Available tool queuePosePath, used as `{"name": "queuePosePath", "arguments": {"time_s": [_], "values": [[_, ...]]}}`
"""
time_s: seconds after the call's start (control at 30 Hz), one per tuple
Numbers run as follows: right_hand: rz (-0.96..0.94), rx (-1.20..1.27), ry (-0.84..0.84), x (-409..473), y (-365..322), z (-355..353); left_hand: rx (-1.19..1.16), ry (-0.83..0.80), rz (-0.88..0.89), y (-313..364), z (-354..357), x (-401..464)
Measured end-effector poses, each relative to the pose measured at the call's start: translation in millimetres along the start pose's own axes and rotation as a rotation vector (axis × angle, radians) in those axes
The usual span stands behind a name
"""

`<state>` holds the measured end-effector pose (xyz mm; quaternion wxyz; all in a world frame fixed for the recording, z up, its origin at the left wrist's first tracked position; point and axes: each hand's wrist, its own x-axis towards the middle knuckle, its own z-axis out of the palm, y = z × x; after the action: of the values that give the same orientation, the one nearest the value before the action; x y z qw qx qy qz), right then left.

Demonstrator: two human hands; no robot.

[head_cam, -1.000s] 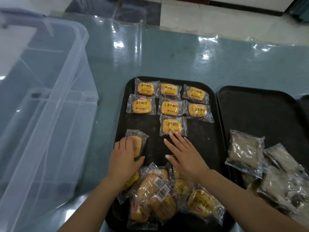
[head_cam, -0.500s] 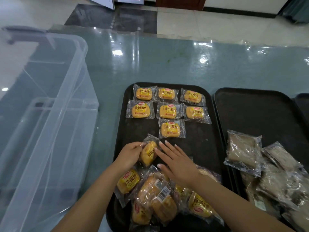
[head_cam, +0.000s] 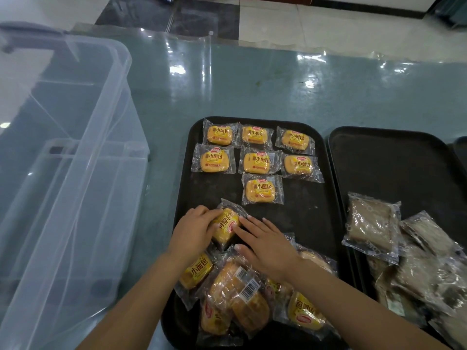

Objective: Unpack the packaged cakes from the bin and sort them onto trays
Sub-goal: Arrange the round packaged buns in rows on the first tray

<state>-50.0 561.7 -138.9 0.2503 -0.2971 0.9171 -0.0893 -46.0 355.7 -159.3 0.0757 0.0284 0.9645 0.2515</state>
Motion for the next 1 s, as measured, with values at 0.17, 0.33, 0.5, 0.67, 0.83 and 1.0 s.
{"name": "queuePosePath", "arguments": {"time_s": [0.17, 0.33, 0.5, 0.67, 0.83, 1.0], "values": [[0.062, -0.006, 0.003, 10.4, -5.7, -2.9, 0.006, -0.092, -0.128, 1.6, -4.7, -7.0], [0.001, 0.014, -0.007, 15.4, -18.3, 2.2, 0.236, -0.013, -0.128, 3.6, -8.3, -8.6], [0.017, -0.002, -0.002, 27.5, -27.0, 1.9, 0.255, 0.082, 0.181, -6.7, -2.0, -15.4], [-0.037, -0.14, 0.084, 40.2, -20.5, -11.4, 0.342, -0.063, 0.194, -14.8, -5.9, -19.3], [0.156, -0.2, 0.217, 38.3, 11.9, -24.1, 0.438, -0.054, 0.129, -12.3, -6.2, -5.9], [0.239, -0.071, 0.127, 31.4, 45.0, -24.1, 0.431, -0.046, 0.047, -0.1, 1.3, 20.3]]}}
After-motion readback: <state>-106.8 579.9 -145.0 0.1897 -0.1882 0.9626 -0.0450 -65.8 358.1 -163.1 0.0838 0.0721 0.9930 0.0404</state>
